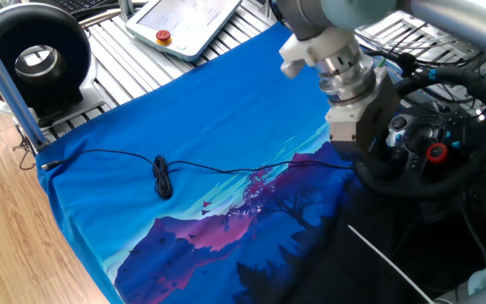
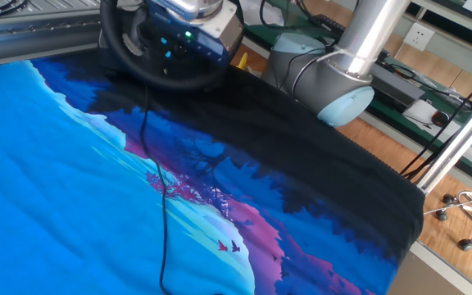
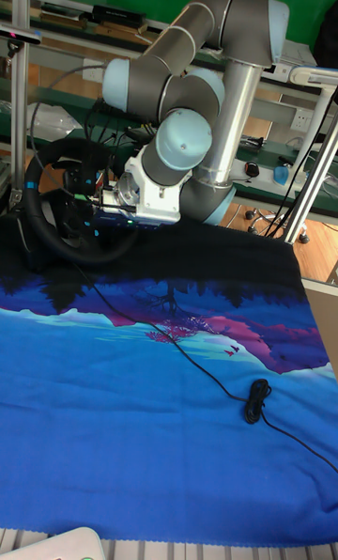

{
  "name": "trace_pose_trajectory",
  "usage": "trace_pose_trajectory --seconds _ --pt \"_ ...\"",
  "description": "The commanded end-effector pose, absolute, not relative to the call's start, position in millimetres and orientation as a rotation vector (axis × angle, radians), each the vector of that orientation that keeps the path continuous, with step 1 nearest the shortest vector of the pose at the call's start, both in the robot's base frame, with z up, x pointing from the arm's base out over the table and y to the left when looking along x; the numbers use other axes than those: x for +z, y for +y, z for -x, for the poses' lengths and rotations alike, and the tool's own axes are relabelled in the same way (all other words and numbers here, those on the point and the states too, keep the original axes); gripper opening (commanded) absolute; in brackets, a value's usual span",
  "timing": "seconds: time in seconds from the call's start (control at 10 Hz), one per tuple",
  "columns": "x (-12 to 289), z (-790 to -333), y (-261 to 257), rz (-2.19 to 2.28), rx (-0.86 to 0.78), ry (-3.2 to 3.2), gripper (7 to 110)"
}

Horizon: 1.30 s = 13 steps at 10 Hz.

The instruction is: Rotate the steering wheel 90 degrees counterclockwise

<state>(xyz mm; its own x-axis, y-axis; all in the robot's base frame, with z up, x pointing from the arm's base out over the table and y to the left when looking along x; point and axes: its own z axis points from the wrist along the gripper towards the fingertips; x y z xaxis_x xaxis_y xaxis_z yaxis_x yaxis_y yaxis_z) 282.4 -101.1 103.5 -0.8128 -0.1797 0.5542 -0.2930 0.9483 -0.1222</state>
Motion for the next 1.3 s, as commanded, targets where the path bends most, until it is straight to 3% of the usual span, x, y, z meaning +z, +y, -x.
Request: trace_pose_trajectory --seconds 0.0,0.7,1.2 --pt "88 -285 -100 -0.351 0.241 -2.591 7" --pt "116 -225 -95 -0.229 0.187 -2.295 7" --pt "179 -185 -96 -0.139 0.2 -1.992 7"
